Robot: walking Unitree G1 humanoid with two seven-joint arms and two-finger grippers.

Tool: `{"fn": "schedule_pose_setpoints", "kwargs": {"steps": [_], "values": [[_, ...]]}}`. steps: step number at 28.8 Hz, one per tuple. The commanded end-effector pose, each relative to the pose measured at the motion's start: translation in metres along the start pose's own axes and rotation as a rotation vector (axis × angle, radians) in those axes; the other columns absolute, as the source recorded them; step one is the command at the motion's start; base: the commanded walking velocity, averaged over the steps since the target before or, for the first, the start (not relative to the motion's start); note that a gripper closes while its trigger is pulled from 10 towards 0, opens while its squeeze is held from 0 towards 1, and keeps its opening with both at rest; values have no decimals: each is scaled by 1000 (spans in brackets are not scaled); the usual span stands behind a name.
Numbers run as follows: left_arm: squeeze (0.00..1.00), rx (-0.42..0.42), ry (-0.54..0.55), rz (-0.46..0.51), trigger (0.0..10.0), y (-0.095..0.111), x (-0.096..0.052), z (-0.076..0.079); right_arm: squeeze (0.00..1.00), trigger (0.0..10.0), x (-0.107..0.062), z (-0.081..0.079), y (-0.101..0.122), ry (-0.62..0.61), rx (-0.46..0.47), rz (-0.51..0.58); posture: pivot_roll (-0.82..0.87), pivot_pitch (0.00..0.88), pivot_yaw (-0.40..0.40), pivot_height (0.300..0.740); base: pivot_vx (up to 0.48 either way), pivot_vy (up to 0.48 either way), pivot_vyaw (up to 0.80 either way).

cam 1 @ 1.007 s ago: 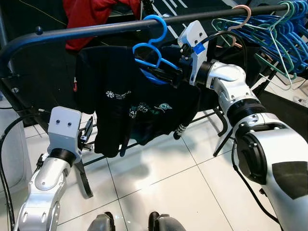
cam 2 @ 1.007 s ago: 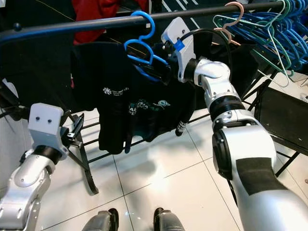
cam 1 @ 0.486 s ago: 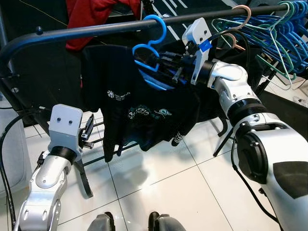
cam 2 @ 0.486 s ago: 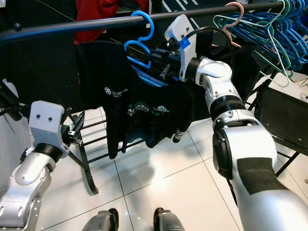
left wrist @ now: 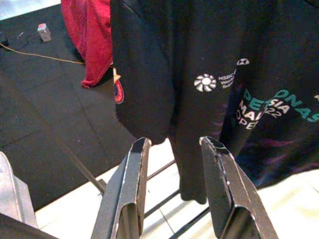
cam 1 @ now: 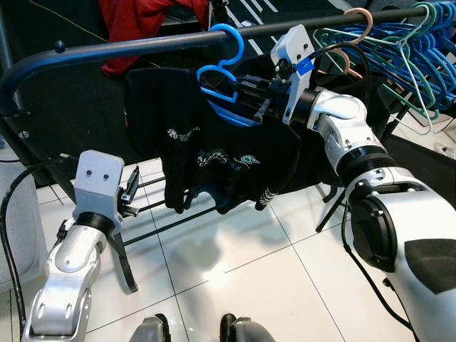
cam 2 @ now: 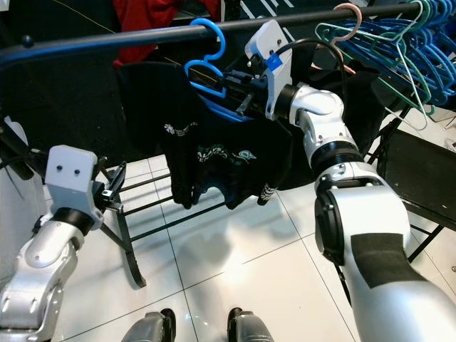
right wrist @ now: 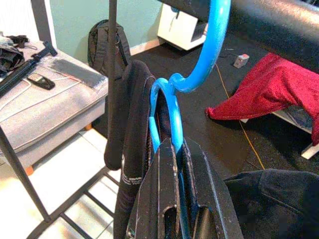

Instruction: Hang hanger

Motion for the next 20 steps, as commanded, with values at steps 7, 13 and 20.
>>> {"fn": "schedule_pose_setpoints", "kwargs": {"steps": [7,13,20], "values": [[0,16,-6,13,10000,-4,14,0,0,0,-2,16,30,-87,-11,184,-27,154,-87,740,0,0,0],[0,13,-19,31,10000,-2,24,4,0,0,-5,15,33,-147,6,269,-30,132,-52,740,0,0,0],[0,17,-60,30,10000,-3,31,10,0,0,-2,-18,9,-183,58,288,-22,125,-16,740,0,0,0]]}}
Point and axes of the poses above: a point about 5 cm out from each wrist's last joint towards the gripper, its own x axis pointing out of the wrist towards the gripper, its own y axis along the axis of the wrist's last joint, z = x × y, the point moved 2 cm from there along x, pointing out of the wrist towards the gripper, and after that the axes turned 8 degrees about -x, right-handed, at the moved point
